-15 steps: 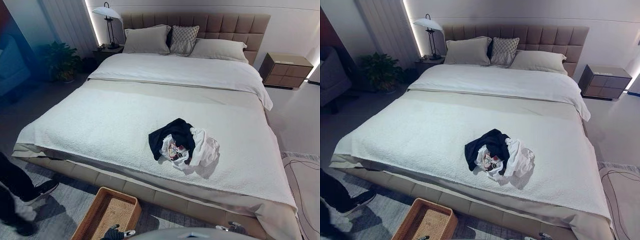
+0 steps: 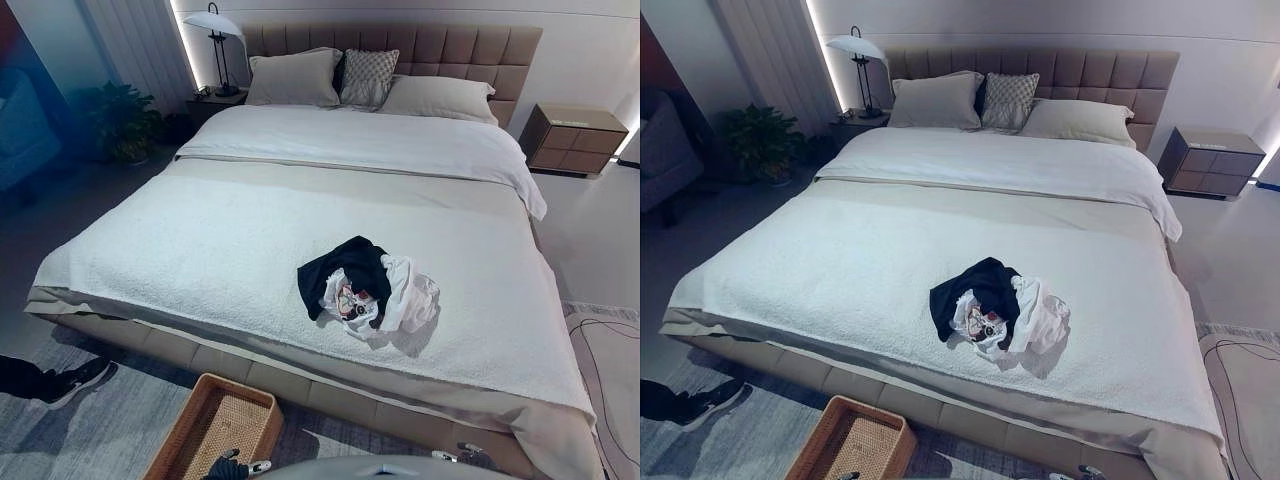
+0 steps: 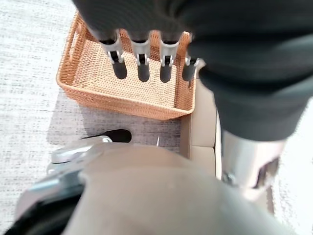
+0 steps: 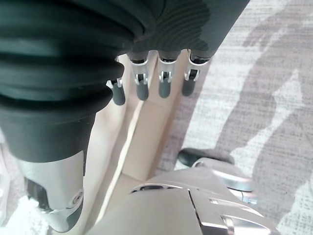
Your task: Pick up clothes into the bucket
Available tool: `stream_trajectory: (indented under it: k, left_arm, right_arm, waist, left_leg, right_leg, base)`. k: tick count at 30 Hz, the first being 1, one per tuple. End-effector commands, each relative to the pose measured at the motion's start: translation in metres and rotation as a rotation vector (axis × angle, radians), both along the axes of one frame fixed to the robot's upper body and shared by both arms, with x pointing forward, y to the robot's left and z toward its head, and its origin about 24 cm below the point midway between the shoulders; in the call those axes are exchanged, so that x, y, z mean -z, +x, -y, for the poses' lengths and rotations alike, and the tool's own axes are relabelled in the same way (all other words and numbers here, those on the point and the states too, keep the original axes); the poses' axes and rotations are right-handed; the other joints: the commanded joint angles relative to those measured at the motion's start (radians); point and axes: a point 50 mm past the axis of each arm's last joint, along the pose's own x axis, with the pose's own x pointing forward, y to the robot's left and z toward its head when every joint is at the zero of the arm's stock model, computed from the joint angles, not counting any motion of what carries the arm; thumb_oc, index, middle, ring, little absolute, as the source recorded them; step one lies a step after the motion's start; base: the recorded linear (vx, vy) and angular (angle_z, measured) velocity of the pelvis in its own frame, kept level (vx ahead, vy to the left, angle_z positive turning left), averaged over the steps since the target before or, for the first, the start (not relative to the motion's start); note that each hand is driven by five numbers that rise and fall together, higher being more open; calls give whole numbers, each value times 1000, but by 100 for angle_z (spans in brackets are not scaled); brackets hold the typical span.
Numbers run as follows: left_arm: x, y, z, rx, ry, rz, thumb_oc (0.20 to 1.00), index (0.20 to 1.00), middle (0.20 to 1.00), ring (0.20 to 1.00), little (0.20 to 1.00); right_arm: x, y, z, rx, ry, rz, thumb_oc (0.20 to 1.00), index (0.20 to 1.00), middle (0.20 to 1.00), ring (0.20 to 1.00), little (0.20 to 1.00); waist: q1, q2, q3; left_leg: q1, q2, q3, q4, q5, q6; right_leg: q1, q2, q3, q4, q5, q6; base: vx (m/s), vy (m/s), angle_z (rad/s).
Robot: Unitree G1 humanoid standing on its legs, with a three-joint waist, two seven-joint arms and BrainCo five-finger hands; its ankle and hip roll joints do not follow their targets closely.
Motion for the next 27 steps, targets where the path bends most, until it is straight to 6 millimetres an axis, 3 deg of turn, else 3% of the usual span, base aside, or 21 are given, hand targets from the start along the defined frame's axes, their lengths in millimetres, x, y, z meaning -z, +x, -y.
stream_trajectory:
  k: [1,2,4,5,7,8,10,12,13,15,18,26,27]
  left_arm:
    - [-5,26,1,15,9,86,1000,1000,1000,1000,1000]
    - [-5,26,1,15,9,86,1000,1000,1000,1000,1000]
    - [-7,30,0,7,21,108,1000,1000,1000,1000,1000]
    - [-7,30,0,7,21,108,1000,1000,1000,1000,1000]
    - [-9,37,1,9,29,140,1000,1000,1000,1000,1000]
    - [-9,37,1,9,29,140,1000,1000,1000,1000,1000]
    - [-12,44,2,5,34,179,1000,1000,1000,1000,1000]
    - [-13,47,3,1,33,193,1000,1000,1000,1000,1000]
    - [-16,54,4,-5,33,232,1000,1000,1000,1000,1000]
    - [-18,59,4,-3,31,252,1000,1000,1000,1000,1000]
    - [-26,76,7,18,35,328,1000,1000,1000,1000,1000]
    - [-42,104,17,32,-1,459,1000,1000,1000,1000,1000]
    - [-46,112,22,52,-11,489,1000,1000,1000,1000,1000]
  right_arm:
    - [-14,55,-4,72,9,205,1000,1000,1000,1000,1000]
    - [-14,55,-4,73,9,205,1000,1000,1000,1000,1000]
    - [-27,80,1,133,0,331,1000,1000,1000,1000,1000]
    - [-27,80,1,133,0,331,1000,1000,1000,1000,1000]
    - [-45,109,8,152,-34,456,1000,1000,1000,1000,1000]
    - [-45,109,8,152,-34,456,1000,1000,1000,1000,1000]
    - [-66,136,16,150,-86,569,1000,1000,1000,1000,1000]
    - [-74,144,20,153,-107,609,1000,1000,1000,1000,1000]
    - [-91,162,27,166,-144,690,1000,1000,1000,1000,1000]
    - [-100,170,31,171,-165,722,1000,1000,1000,1000,1000]
    - [-134,203,49,210,-249,834,1000,1000,1000,1000,1000]
    - [-190,241,82,262,-391,938,1000,1000,1000,1000,1000]
    - [-206,250,89,282,-425,963,1000,1000,1000,1000,1000]
  waist:
    - [-23,-71,60]
    - [-23,-71,60]
    - [-22,-69,76]
    - [-22,-69,75]
    - [-19,-66,95]
    - [-19,-66,94]
    - [-13,-62,117]
    - [-11,-59,127]
    - [-6,-52,154]
    - [-4,-46,164]
    - [13,-24,219]
    - [52,37,311]
    - [62,50,344]
  left_leg:
    - [-50,-60,-7,83,-48,0]
    - [-51,-60,-7,84,-48,0]
    - [-69,-62,-12,93,-48,3]
    - [-70,-62,-12,94,-48,3]
    - [-98,-66,-19,107,-46,6]
    - [-100,-66,-20,108,-46,6]
    - [-132,-72,-29,124,-45,11]
    - [-146,-75,-34,132,-45,13]
    - [-170,-81,-47,139,-41,18]
    - [-188,-85,-53,143,-38,20]
    - [-254,-102,-76,169,-29,26]
    - [-341,-131,-128,213,-13,26]
    - [-360,-137,-142,228,-14,26]
  right_leg:
    - [72,-37,-5,-43,-21,44]
    - [71,-37,-5,-42,-21,44]
    - [47,-38,-2,-16,-28,42]
    - [46,-38,-2,-15,-29,42]
    - [15,-40,-2,9,-34,41]
    - [13,-40,-2,10,-34,41]
    - [-22,-42,-2,39,-43,40]
    - [-37,-44,-2,56,-49,39]
    - [-74,-50,-1,95,-56,37]
    - [-100,-54,-1,118,-62,36]
    - [-171,-75,-7,172,-73,31]
    - [-258,-117,-29,271,-105,17]
    - [-278,-131,-36,308,-120,14]
  base:
    - [0,0,0]
    - [0,0,0]
    - [0,0,0]
    - [-21,7,4]
    - [-33,6,6]
    - [-30,3,7]
    - [-29,9,6]
    - [-33,12,4]
    - [-58,12,6]
    - [-53,11,17]
    - [-76,2,14]
    - [-40,-3,20]
    - [-63,-29,27]
